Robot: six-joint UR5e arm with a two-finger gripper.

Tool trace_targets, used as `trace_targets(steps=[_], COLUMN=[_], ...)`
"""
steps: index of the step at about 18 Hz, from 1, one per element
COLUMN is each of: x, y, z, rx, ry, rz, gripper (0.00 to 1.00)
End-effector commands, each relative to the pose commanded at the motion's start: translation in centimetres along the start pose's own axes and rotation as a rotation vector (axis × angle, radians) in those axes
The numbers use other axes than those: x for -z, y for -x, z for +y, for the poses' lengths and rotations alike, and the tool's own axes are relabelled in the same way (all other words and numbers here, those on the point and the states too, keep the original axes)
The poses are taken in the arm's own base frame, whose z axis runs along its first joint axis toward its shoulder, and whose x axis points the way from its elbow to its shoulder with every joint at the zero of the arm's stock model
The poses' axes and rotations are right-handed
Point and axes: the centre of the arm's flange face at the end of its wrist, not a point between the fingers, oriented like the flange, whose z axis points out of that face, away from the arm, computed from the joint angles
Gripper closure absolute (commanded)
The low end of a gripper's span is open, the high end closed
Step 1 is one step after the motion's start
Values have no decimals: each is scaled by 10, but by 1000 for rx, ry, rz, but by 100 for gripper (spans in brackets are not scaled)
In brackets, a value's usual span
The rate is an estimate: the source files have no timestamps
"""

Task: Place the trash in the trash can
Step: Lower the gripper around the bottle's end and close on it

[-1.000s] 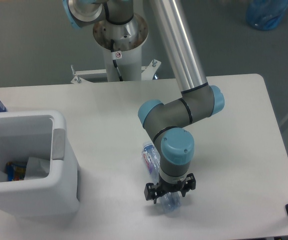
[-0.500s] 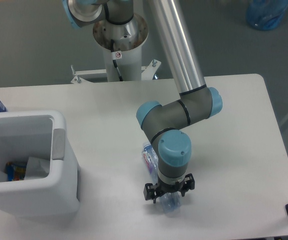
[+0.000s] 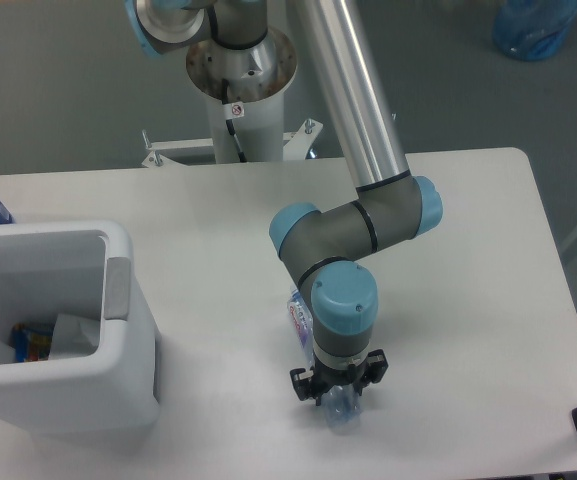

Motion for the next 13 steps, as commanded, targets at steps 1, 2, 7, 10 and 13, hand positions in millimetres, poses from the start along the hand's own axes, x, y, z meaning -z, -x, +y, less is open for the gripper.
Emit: trace_targets(steps=[1, 2, 7, 10, 13], x=[1, 2, 8, 10, 17], y=[0, 0, 0, 0, 1], z=[-1, -1, -2, -3, -5], rx=[0, -2, -8, -8, -8], ry=[-2, -3, -14, -17, -27], rz=[0, -1, -3, -3, -5], gripper=[34, 34, 36, 38, 38])
